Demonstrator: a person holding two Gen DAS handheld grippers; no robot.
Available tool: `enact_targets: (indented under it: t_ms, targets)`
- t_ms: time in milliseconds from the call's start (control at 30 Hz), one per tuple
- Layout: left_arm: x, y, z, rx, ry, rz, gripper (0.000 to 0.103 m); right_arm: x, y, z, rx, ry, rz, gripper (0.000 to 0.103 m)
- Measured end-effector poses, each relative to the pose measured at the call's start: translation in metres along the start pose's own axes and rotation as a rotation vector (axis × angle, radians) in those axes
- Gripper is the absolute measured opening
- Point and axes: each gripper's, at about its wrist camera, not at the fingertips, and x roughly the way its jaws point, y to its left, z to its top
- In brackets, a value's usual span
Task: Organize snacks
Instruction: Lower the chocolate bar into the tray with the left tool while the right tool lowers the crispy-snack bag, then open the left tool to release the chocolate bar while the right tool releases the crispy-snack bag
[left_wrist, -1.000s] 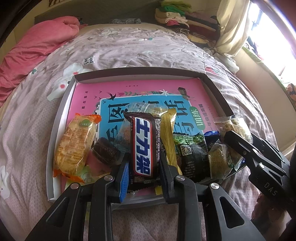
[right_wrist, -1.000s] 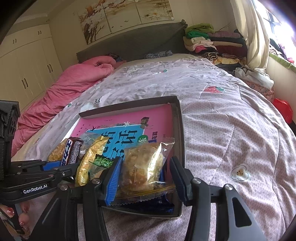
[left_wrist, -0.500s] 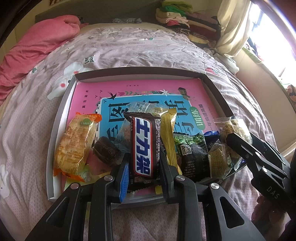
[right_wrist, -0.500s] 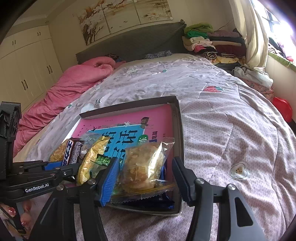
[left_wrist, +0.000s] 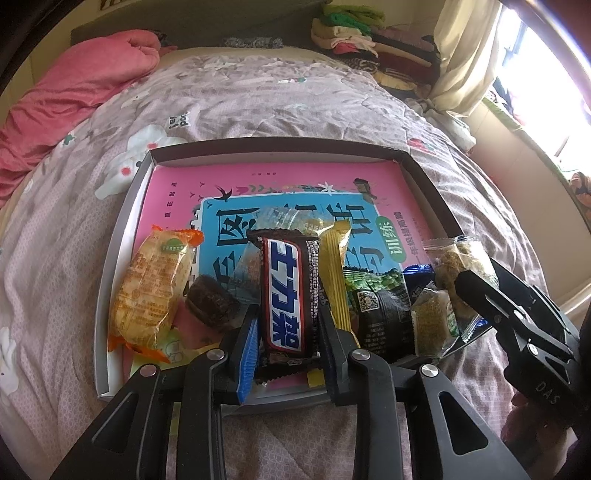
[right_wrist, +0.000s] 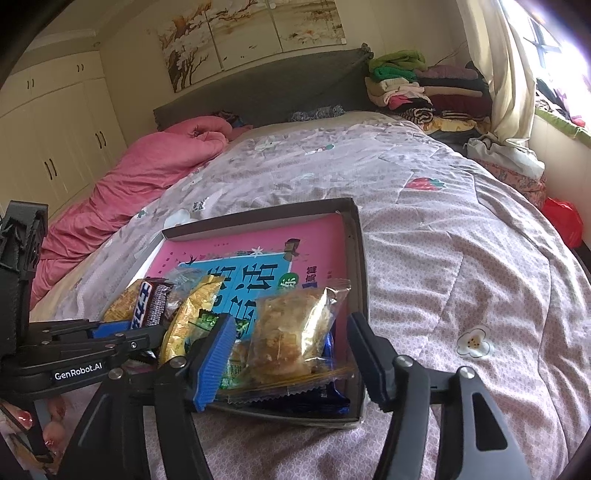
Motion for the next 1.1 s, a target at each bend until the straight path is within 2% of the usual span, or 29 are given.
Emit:
enact_targets:
  t_ms: [200,333,500,1000,1067,1100]
  targets:
    - [-0.004,0.0,0.002,-0.002,-0.008,0.003,0.037,-0.007,0.0,0.003,0.007,-0.019,0.001,0.065]
    - [-0.006,0.002,0.003,-0.013,-0.012,-0.01,0.05,-0.011,-0.001,0.004,0.011,-0.028,0.0,0.066]
    - [-0.009,-0.002,0.003,0.0,-0.018,-0.014,0.051,-0.012,-0.002,0.005,0.013,-0.028,-0.006,0.067]
    - [-0.025,-0.008,0.007,0.017,-0.053,-0.03,0.062,-0.018,-0.002,0.007,0.016,-0.044,-0.022,0.073]
    - [-0.027,-0.008,0.008,0.018,-0.058,-0.033,0.072,-0.02,-0.002,0.008,0.019,-0.051,-0.022,0.075]
    - [-0.029,-0.008,0.008,0.018,-0.063,-0.035,0.073,-0.021,-0.002,0.009,0.02,-0.056,-0.022,0.077]
